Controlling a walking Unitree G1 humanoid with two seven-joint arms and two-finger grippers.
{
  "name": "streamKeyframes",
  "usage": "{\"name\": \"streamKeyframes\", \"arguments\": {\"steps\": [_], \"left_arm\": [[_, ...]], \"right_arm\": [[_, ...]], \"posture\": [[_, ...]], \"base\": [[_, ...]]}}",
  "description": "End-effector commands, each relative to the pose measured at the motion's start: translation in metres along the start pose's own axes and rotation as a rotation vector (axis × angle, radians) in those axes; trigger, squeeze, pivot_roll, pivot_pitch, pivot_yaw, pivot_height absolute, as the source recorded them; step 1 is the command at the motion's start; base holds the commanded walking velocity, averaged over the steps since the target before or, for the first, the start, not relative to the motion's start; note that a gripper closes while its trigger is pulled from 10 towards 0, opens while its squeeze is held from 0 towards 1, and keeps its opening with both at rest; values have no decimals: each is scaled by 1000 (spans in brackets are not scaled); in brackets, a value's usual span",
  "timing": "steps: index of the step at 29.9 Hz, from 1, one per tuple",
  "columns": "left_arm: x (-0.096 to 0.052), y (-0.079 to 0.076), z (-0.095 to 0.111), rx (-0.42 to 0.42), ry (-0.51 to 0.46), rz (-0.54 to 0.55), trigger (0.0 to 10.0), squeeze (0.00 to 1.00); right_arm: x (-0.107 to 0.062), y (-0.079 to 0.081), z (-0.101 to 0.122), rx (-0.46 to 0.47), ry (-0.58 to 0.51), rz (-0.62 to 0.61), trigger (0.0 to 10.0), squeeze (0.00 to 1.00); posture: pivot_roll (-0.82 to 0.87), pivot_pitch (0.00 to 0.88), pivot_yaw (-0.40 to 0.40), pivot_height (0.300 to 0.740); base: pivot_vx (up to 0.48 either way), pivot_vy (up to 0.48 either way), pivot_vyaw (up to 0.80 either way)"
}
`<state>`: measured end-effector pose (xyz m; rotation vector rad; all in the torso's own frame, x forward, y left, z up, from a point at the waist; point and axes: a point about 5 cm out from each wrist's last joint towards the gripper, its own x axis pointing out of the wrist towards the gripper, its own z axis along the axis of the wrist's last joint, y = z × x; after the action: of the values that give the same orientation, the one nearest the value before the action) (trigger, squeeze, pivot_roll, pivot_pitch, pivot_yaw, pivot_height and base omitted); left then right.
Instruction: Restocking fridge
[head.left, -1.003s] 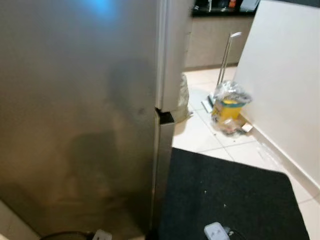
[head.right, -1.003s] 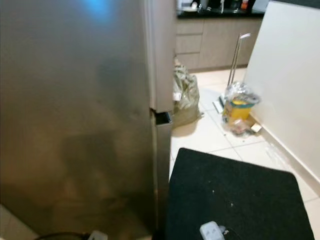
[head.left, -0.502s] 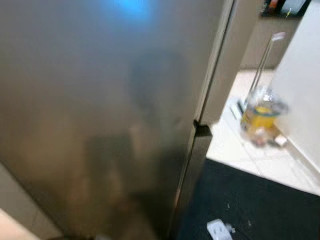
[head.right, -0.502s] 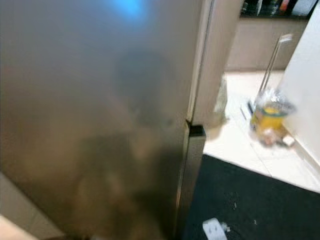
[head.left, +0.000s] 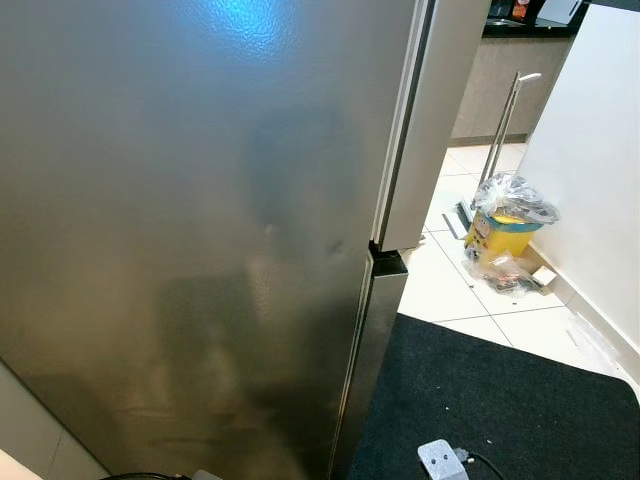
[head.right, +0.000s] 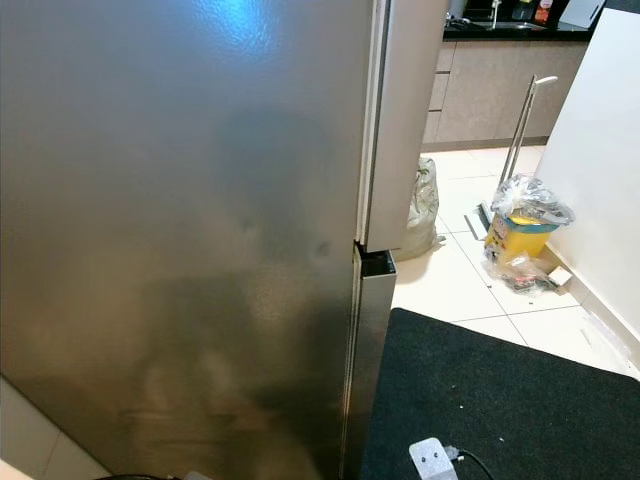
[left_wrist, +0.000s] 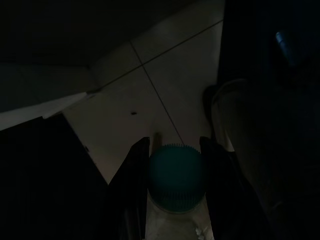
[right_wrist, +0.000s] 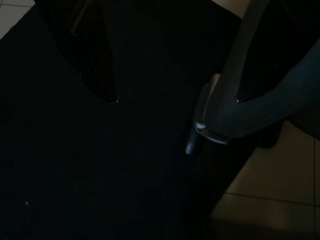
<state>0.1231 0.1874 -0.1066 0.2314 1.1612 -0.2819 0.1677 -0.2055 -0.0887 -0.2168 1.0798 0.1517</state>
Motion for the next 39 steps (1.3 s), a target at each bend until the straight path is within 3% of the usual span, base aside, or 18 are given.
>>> {"name": "streamKeyframes", "arguments": {"steps": [1,15,25,29,39], "left_arm": [[0,-6,-6,-4,23,-18,10000,0],[0,-4,-5,-2,23,-2,10000,0],[0,-6,-6,15,29,-22,10000,0],[0,-6,-6,6,27,-11,10000,0],[0,-3,-7,-3,25,6,10000,0]], "right_arm": [[0,-2,4,13,-10,-3,10000,0],[1,1,12,-38,-37,20,10000,0],[2,4,34,-86,-107,40,10000,0],[2,5,36,-90,-111,43,10000,0],[2,6,33,-100,-106,51,10000,0]], "posture": [[-6,10,-1,740],[-6,12,0,740],[-5,13,-2,740],[-5,14,-3,740],[-4,13,-4,740]], "base": [[0,0,-769],[0,0,-763],[0,-96,0],[0,-480,0],[0,0,0]]}}
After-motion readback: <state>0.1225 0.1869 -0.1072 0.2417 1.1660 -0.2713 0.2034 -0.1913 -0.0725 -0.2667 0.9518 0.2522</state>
